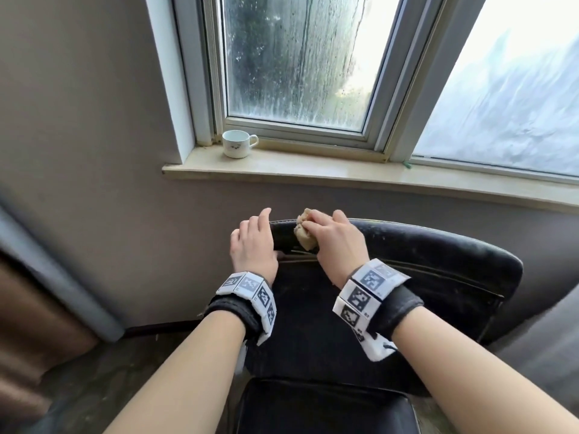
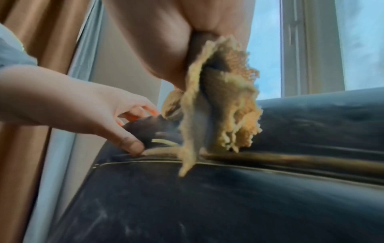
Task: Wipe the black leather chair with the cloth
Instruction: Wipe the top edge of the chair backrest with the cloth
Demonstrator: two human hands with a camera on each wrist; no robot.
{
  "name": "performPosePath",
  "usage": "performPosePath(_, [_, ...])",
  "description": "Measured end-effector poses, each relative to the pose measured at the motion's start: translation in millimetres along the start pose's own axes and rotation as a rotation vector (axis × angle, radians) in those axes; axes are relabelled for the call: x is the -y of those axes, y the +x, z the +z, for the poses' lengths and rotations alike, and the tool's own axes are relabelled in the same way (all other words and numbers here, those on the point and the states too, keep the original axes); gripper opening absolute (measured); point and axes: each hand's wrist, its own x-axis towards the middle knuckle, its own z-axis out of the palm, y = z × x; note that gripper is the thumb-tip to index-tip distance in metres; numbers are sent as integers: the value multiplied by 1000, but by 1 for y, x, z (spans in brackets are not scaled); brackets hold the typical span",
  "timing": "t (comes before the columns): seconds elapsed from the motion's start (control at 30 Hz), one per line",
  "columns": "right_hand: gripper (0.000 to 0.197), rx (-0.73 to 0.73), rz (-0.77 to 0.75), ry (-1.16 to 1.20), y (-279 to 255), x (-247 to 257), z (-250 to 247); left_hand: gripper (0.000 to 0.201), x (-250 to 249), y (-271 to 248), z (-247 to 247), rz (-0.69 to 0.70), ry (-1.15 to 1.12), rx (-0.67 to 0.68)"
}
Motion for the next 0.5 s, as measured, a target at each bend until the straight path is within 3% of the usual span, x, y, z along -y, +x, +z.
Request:
performPosePath(0.17, [36,-42,137,49,-30,-20,-10,75,-7,5,-9,69,111,41])
performPosePath(0.3, [51,-319,73,204,-30,5,2,77,-44,12,-5,222,54,108])
performPosePath(0.37, [49,-432,107,202,-14,-1,10,71,-63,16,5,171,-45,112])
performPosePath(0.5, [32,-319,150,141,3,-20,24,81,-69,15,17,36,-180,16])
